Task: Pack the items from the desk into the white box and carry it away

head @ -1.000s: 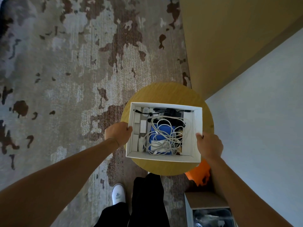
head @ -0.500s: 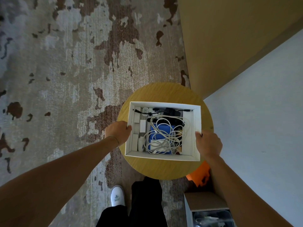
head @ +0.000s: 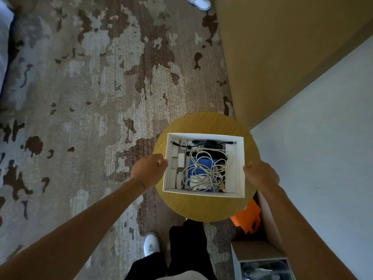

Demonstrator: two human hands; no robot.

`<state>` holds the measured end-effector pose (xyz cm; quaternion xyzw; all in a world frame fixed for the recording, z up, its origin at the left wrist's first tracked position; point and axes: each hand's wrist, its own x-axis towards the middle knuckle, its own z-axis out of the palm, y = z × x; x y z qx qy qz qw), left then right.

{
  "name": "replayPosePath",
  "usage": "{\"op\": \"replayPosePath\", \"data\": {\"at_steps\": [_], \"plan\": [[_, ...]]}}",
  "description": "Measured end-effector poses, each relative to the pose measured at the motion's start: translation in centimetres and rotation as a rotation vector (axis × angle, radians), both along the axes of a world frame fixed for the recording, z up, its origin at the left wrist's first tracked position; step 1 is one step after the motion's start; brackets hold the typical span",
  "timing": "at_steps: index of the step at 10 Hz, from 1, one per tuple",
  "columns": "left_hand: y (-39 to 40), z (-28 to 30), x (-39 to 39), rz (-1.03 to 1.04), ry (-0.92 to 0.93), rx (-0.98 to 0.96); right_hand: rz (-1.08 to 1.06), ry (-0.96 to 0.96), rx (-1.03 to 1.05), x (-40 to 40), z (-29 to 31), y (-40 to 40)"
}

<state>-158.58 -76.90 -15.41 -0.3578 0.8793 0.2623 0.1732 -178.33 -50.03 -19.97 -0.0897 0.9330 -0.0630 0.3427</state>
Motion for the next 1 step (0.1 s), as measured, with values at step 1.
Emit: {"op": "replayPosePath", "data": {"at_steps": [1], "plan": [[2.62,6.91,1.09,-0.041,0.305,0.116,-0.203,-0.093,-0.362,0.79,5.55,-0.54]]}}
